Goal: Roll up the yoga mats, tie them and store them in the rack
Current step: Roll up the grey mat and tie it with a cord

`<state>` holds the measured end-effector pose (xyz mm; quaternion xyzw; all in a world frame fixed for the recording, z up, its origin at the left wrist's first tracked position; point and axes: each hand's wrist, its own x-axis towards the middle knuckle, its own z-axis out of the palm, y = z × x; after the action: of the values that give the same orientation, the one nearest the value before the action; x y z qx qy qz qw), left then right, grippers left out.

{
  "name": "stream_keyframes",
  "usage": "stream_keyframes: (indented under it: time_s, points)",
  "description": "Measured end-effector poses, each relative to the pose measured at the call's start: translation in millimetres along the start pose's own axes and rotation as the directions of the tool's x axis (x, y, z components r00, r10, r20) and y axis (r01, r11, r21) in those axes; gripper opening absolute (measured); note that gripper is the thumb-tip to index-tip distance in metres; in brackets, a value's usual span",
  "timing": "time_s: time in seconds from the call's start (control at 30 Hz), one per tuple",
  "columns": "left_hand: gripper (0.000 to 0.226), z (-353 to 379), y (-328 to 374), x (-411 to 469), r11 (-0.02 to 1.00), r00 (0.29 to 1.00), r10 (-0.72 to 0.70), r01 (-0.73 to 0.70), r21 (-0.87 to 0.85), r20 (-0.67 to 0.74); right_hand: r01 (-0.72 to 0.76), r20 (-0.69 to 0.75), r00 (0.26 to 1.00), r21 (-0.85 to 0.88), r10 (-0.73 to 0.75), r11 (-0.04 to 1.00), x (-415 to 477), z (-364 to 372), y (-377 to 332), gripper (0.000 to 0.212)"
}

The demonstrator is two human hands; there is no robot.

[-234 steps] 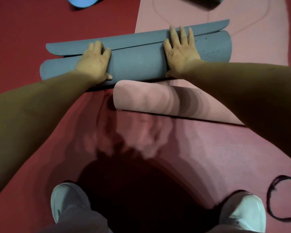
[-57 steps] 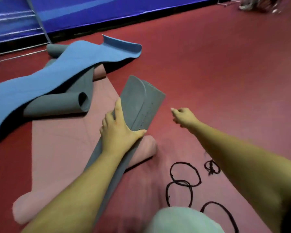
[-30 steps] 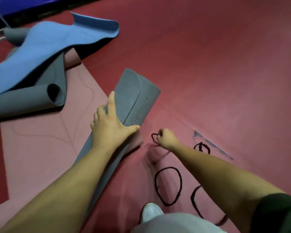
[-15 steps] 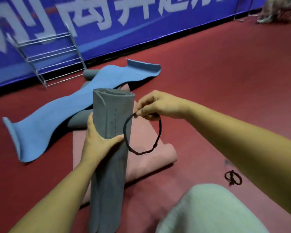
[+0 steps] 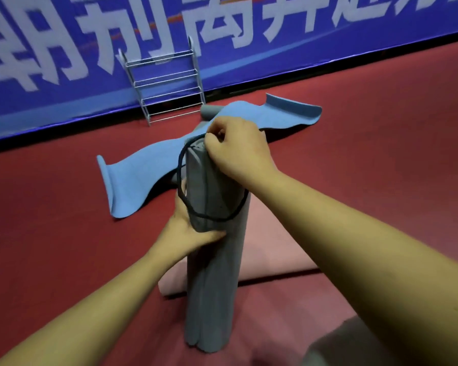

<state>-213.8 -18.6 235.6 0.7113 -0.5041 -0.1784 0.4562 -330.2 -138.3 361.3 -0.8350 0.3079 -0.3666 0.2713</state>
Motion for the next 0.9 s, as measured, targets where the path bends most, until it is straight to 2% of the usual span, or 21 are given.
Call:
stream_keyframes:
  time_s: [0.07,0.13,0.2,0.37,0.43,0.5,0.6,0.73,0.83,0.9]
  points:
    - [0.121,-17,0,-3,0.998,0.987,-0.004,0.015,-0.065,0.158,-0.022,-0.020,1.000,0.097,0.024,0.995,1,1,-2,0.016]
    - [0.101,-39,2,-1,0.959,0.981,-0.043,0.093,-0.266,0.187,-0.031,0.016,0.999,0.108,0.030,0.994,1,0,-6,0.014]
    - [0.085,-57,12,2,0.880,0.966,-0.092,0.192,-0.434,0.240,-0.033,0.074,0.997,0.084,0.027,0.996,1,0,-8,0.013]
    - [0.071,-72,29,2,0.801,0.952,-0.123,0.263,-0.537,0.282,-0.068,0.085,0.995,0.153,0.055,0.986,7,1,-5,0.015]
    - [0.087,-67,35,5,0.826,0.952,-0.181,0.283,-0.487,0.246,-0.084,0.084,0.994,0.162,0.071,0.983,6,0,-2,0.017]
    - [0.107,-59,41,9,0.890,0.958,-0.236,0.281,-0.360,0.163,-0.092,0.096,0.992,0.180,0.076,0.979,4,1,-3,0.020]
    - [0.109,-54,43,14,0.974,0.982,-0.186,0.181,-0.133,-0.024,-0.105,0.157,0.985,0.248,0.067,0.963,0,2,-13,0.021]
    - [0.098,-60,36,6,0.986,0.995,-0.061,0.047,-0.160,-0.079,-0.123,0.234,0.971,0.331,0.044,0.936,-6,5,-26,0.018]
    - [0.103,-61,33,-3,0.984,0.988,-0.071,0.046,-0.174,-0.140,-0.114,0.262,0.965,0.399,0.006,0.910,-5,6,-28,0.014]
    - [0.103,-61,36,-8,0.988,0.989,-0.070,0.050,-0.148,-0.133,-0.045,0.224,0.974,0.360,-0.039,0.932,3,3,-27,0.007]
